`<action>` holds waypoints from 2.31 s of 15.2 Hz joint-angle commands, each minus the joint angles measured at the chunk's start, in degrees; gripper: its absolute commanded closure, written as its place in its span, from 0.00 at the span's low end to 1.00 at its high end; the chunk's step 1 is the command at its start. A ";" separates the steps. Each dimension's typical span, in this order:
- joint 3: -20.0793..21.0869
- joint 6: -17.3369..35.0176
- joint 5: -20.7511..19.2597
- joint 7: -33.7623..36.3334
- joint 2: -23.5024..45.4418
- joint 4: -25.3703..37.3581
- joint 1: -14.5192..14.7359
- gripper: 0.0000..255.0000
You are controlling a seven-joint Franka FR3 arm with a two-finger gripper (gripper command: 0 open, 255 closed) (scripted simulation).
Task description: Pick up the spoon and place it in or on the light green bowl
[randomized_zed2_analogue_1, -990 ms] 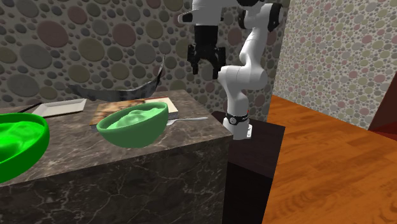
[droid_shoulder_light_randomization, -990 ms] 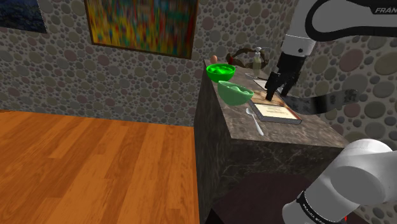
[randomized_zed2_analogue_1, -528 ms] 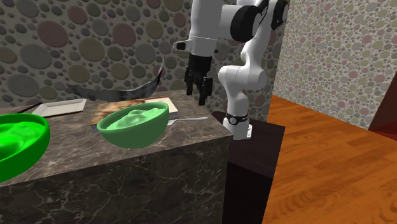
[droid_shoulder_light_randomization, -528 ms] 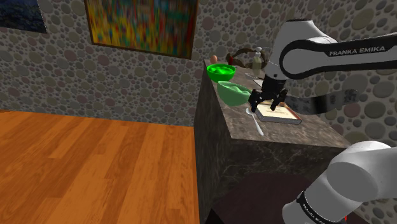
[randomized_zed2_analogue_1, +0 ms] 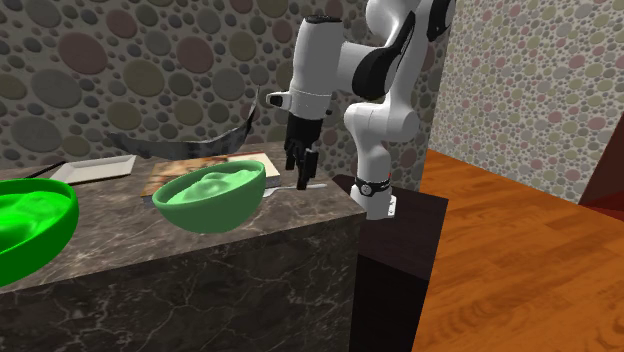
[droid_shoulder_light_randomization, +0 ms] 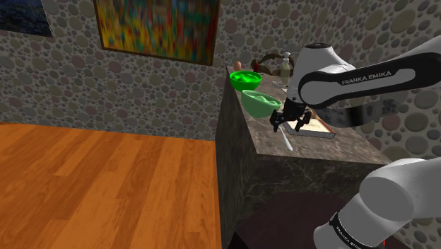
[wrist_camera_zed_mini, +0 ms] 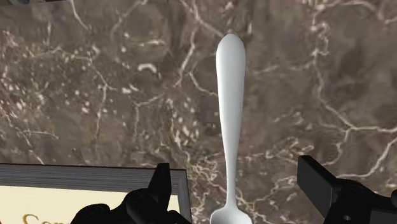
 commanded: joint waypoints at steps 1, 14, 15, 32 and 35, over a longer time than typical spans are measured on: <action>0.11 2.08 -0.32 0.43 0.99 -1.05 -0.24 0.00; 0.09 3.62 -0.65 0.59 1.83 -1.74 -0.51 1.00; 0.11 3.67 -0.66 0.62 1.93 -1.68 -0.52 1.00; -0.71 -7.23 0.56 -1.75 -2.71 4.73 0.16 1.00; -0.84 -9.76 0.73 -2.24 -3.41 6.60 0.23 1.00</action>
